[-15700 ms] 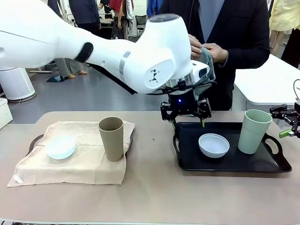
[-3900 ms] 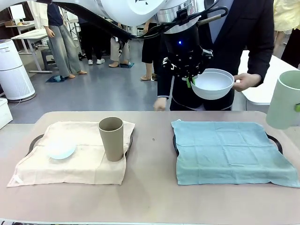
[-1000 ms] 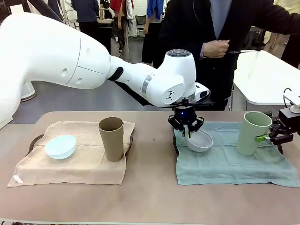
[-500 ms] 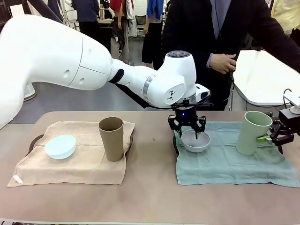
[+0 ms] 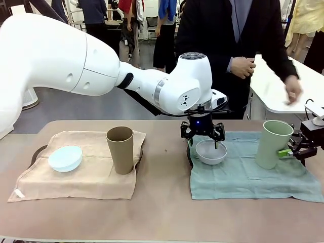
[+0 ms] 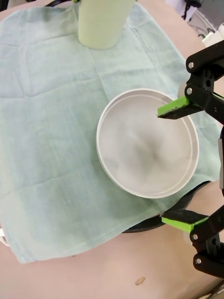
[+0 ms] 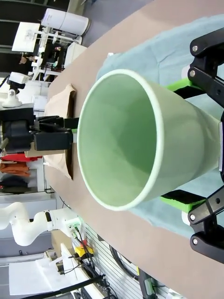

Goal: Set up a tray with a mat and arrange the tableware.
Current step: Place the Picnic Bowl and Reusable plastic cup back onto the Handle tray in front of the human's position.

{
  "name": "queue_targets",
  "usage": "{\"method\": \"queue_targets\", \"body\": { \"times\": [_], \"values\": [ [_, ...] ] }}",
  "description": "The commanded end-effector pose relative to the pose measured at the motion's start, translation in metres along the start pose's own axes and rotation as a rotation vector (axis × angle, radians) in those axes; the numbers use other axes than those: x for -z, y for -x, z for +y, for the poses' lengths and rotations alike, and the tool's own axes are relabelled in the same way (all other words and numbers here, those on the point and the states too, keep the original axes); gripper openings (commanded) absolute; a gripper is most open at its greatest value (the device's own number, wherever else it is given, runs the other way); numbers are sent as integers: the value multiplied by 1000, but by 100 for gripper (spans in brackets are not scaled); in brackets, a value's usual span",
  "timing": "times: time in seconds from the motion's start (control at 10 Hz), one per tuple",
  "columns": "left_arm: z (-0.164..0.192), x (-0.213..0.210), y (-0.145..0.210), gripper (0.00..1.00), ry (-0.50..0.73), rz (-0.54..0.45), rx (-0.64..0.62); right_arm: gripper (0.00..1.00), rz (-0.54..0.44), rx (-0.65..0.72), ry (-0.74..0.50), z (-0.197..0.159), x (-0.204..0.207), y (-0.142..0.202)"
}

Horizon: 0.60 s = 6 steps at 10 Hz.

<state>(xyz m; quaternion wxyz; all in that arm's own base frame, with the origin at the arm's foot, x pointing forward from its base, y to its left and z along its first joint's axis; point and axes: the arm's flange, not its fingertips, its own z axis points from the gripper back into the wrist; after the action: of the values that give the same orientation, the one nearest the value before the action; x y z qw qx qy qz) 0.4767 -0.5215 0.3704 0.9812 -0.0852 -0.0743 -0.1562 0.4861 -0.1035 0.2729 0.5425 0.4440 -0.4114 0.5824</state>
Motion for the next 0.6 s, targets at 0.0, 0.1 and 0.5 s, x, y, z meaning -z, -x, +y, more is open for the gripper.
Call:
{"method": "queue_targets", "body": {
  "times": [0.0, 0.1, 0.5],
  "values": [
    [5, -16, 10, 100, 24, 45, 31, 100, 61, 47, 7, 3, -8, 0],
    [7, -29, 17, 100, 64, 33, 53, 100, 98, 66, 27, 5, -19, 2],
    [14, -67, 45, 100, 135, 7, 124, 100, 200, 141, 152, 23, -60, 8]
  ]
}}
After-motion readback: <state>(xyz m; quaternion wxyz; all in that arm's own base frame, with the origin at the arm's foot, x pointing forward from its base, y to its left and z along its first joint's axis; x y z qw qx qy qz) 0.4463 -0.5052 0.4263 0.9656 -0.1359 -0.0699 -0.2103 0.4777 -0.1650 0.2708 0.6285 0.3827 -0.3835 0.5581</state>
